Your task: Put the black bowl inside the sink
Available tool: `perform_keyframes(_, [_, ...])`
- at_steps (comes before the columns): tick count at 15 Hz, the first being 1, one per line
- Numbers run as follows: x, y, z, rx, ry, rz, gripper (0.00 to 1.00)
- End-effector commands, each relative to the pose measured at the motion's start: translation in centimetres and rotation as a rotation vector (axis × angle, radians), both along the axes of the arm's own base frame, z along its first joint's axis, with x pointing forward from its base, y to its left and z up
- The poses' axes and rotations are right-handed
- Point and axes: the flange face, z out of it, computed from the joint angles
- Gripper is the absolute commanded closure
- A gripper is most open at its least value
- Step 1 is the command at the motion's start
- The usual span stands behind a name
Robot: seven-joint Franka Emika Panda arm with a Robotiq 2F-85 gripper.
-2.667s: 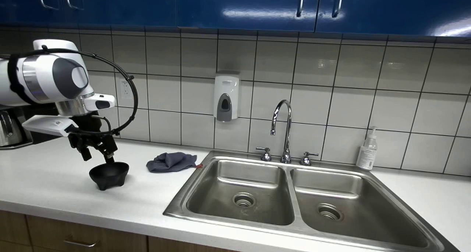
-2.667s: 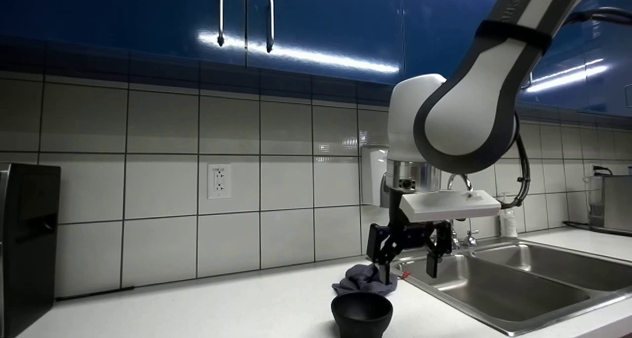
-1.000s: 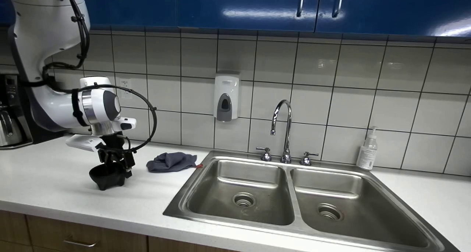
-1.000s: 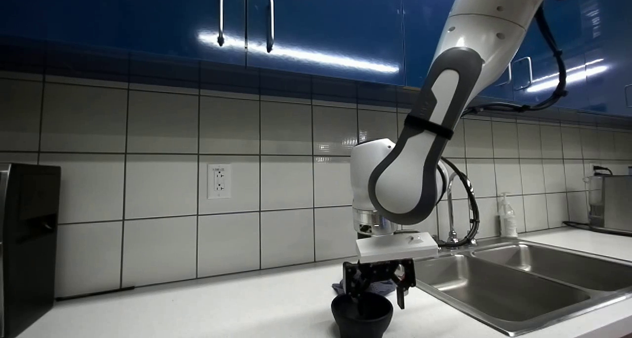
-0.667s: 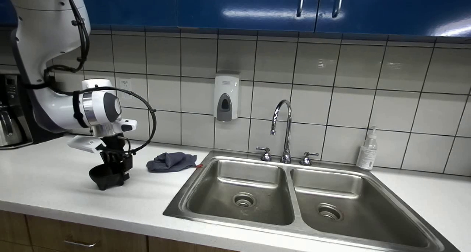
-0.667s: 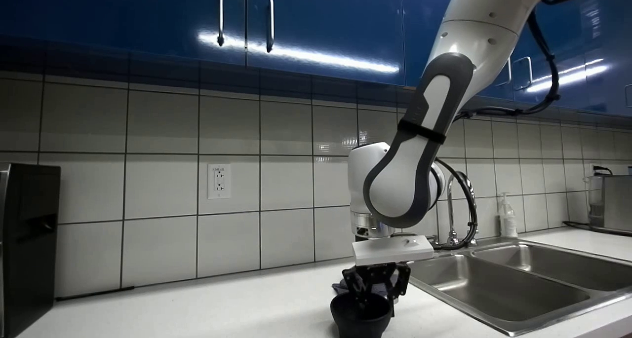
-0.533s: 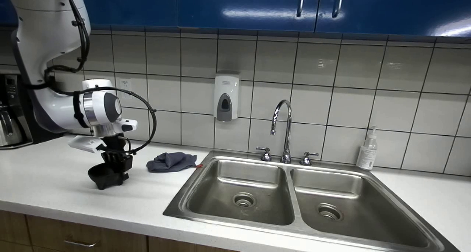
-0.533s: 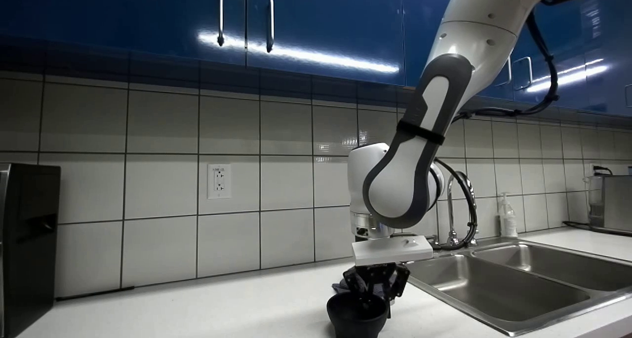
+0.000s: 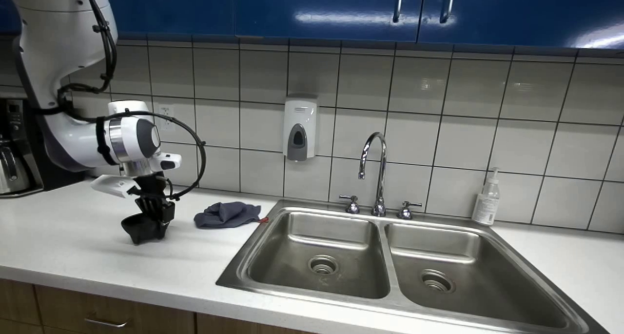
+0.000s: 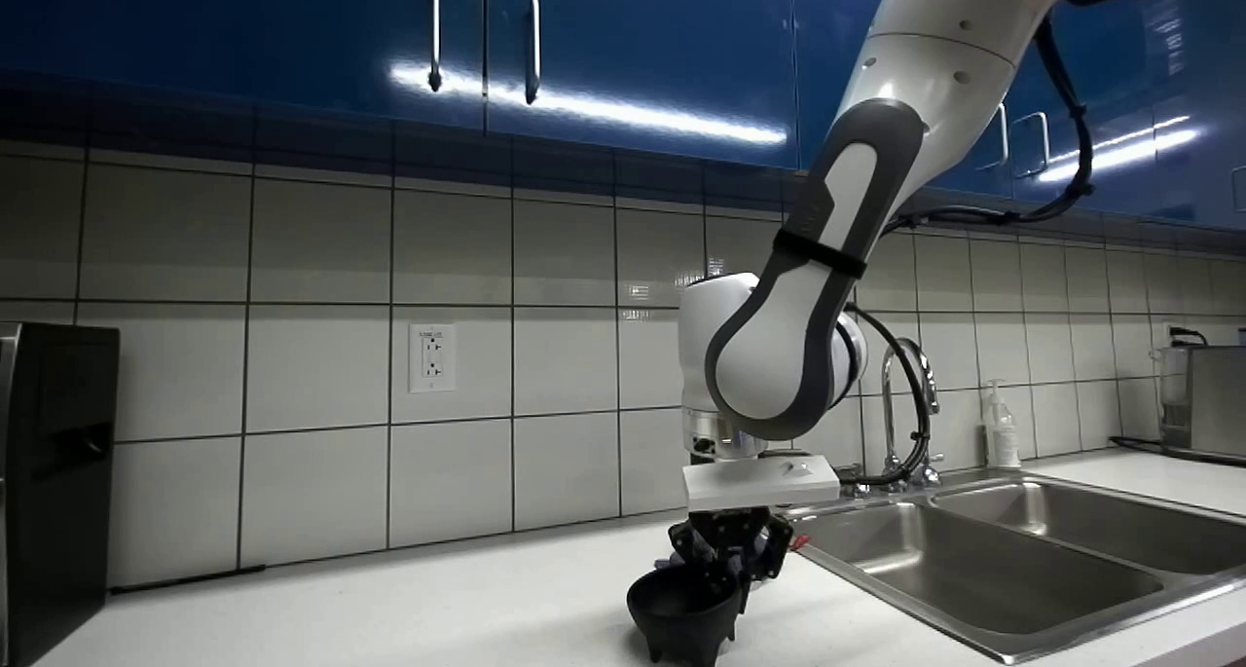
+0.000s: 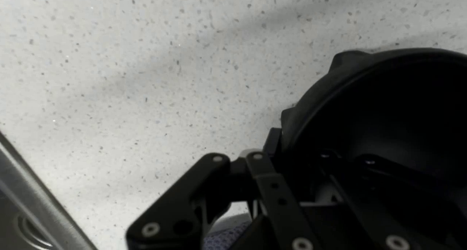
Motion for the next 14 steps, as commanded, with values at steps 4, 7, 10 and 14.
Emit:
perform_keyframes(4, [-0.3,0.1,2.4,0.029,-0.030,-0.007,0.98])
perform_keyframes(7, [-0.5,-0.3,4.4,0.060,-0.067,-0.021,0.98])
perform_keyframes(10, [-0.7,-1.5,6.5,0.094,-0.106,-0.046,0.98])
perform_keyframes(14, [-0.7,-5.0,8.7,0.115,-0.145,-0.096,0.98])
